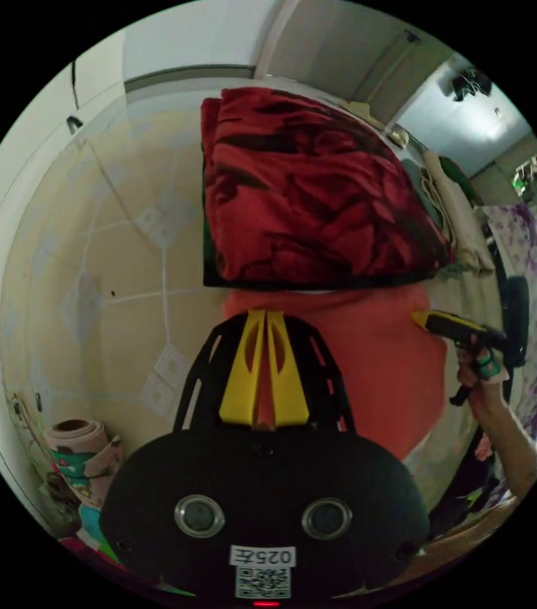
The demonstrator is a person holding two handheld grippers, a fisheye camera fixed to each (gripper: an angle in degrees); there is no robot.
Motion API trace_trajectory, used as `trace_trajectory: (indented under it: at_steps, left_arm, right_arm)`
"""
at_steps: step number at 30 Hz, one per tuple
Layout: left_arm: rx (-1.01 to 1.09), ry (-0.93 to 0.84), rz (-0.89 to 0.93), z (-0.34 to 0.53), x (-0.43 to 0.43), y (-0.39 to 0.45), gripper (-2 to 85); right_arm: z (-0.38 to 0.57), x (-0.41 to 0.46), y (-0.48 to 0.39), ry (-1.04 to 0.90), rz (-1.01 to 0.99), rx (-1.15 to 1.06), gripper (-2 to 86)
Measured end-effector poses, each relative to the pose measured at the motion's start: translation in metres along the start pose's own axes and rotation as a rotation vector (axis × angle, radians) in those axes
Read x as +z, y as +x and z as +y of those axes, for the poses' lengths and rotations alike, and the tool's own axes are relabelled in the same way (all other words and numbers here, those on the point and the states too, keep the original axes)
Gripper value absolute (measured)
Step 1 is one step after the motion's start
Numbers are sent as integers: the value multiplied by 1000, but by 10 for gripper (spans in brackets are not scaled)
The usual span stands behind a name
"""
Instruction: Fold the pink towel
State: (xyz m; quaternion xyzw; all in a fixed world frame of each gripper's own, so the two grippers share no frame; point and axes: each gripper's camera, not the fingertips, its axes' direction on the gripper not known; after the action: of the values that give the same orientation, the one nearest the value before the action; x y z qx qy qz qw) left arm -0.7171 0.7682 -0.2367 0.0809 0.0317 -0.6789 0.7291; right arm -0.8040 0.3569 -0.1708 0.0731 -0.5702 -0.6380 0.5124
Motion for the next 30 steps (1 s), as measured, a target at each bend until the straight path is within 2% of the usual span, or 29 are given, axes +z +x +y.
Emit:
trace_trajectory:
  at_steps: [3,5,7,8,9,10,11,12,14,16,19,20,21,23,24,25,26,28,30]
  left_arm:
    - [4,58,37,27,-20,18,-10]
    - [41,36,135,51,-27,36,-10]
    - [128,-85,192,79,-8,66,-10]
    - [155,-115,168,85,0,72,-9]
    - [213,-154,83,95,22,82,-9]
    - [236,-129,53,102,38,84,-9]
    - [227,-89,69,104,42,83,-9]
    - [201,-109,80,102,48,82,-9]
    - [182,-175,81,92,46,87,-9]
    - [245,-87,130,87,27,106,-9]
    - [340,-109,222,86,46,144,-9]
    - [355,-124,205,89,58,152,-9]
    - [395,-189,99,96,90,166,-9]
    - [452,-50,48,115,113,179,-9]
    - [488,-42,-4,122,119,191,-9]
    - [532,-74,-44,123,124,203,-9]
    - [535,-78,-43,123,125,206,-9]
    - [484,-125,35,118,124,208,-9]
    - [409,-130,102,118,119,204,-9]
  right_arm:
    - [28,-49,-42,95,-51,-108,-10]
    - [46,-62,-74,24,-46,-201,-10]
    - [67,-59,-111,-80,-5,-308,-9]
    - [71,-54,-118,-100,18,-320,-9]
    - [75,-37,-128,-180,128,-335,-9]
    - [76,-15,-136,-269,223,-377,-10]
    - [75,-11,-140,-269,215,-392,-10]
    - [67,-17,-147,-230,214,-317,-10]
    - [52,-30,-162,-283,213,-244,-10]
    - [46,-80,-188,-127,174,-258,-10]
    - [30,-120,-214,-25,190,-278,-10]
    - [25,-124,-217,-6,191,-281,-10]
    - [14,-129,-222,20,191,-271,-10]
    - [-6,-118,-222,-56,206,-238,-10]
    - [-14,-96,-217,-206,282,-237,-10]
    - [-15,-105,-222,-137,268,-281,-10]
    - [-18,-110,-223,-157,271,-264,-10]
    - [-24,-142,-243,-202,245,-235,-10]
    - [-12,-182,-264,-103,259,-248,-10]
